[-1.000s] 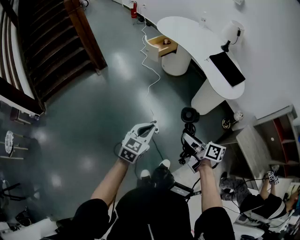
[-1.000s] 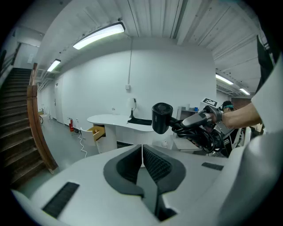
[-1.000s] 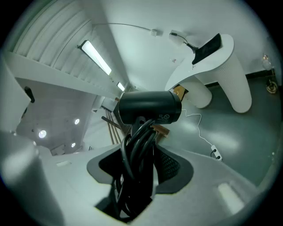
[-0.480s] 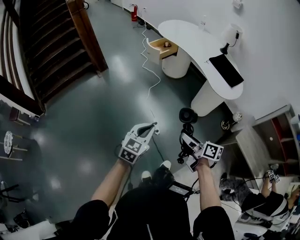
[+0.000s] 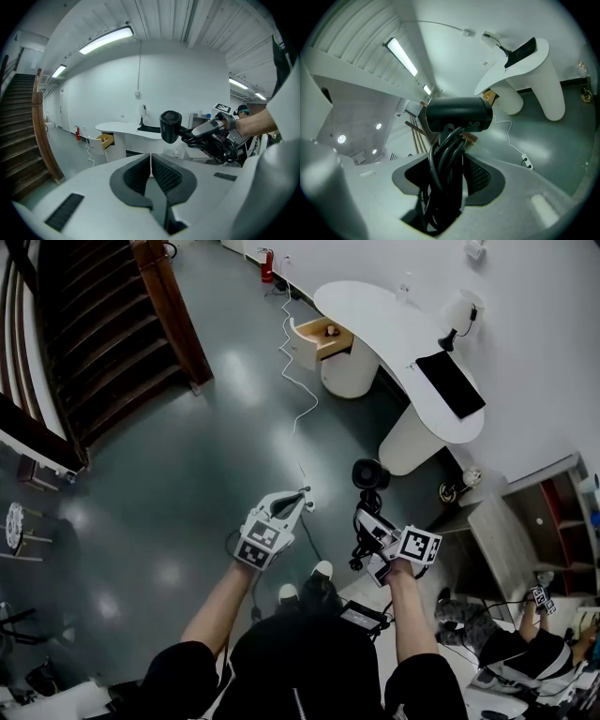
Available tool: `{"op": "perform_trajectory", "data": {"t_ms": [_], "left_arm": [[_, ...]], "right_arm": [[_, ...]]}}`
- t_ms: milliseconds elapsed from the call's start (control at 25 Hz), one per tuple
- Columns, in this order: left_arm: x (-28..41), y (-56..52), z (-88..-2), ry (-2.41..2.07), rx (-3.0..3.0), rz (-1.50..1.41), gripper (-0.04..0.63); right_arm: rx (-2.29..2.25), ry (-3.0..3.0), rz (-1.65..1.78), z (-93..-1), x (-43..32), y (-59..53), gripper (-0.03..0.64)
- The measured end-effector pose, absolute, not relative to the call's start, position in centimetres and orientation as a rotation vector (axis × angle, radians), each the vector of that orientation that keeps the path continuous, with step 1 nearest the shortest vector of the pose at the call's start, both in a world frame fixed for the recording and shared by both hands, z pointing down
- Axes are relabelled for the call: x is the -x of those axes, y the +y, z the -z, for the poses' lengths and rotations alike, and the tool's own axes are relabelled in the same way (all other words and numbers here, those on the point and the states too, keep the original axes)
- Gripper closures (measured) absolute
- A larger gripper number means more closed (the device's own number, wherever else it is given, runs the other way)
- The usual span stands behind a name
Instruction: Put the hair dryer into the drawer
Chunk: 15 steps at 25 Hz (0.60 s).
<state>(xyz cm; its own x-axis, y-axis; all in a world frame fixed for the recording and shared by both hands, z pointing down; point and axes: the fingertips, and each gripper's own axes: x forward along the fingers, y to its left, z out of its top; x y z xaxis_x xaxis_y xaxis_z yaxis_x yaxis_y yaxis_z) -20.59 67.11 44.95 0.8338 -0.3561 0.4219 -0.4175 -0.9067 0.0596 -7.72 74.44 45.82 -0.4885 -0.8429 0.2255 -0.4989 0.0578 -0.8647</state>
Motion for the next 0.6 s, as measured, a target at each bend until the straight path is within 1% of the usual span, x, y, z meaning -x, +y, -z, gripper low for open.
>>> {"op": "perform_trajectory", "data": {"t_ms": [600], "left_arm": [[16.6,63.0,-45.0,-0.688,-2.819,-0.626,0.577]], "right_arm": [[1.307,2.101,1.430,-45.2,3.7,69.3,0.419]]}}
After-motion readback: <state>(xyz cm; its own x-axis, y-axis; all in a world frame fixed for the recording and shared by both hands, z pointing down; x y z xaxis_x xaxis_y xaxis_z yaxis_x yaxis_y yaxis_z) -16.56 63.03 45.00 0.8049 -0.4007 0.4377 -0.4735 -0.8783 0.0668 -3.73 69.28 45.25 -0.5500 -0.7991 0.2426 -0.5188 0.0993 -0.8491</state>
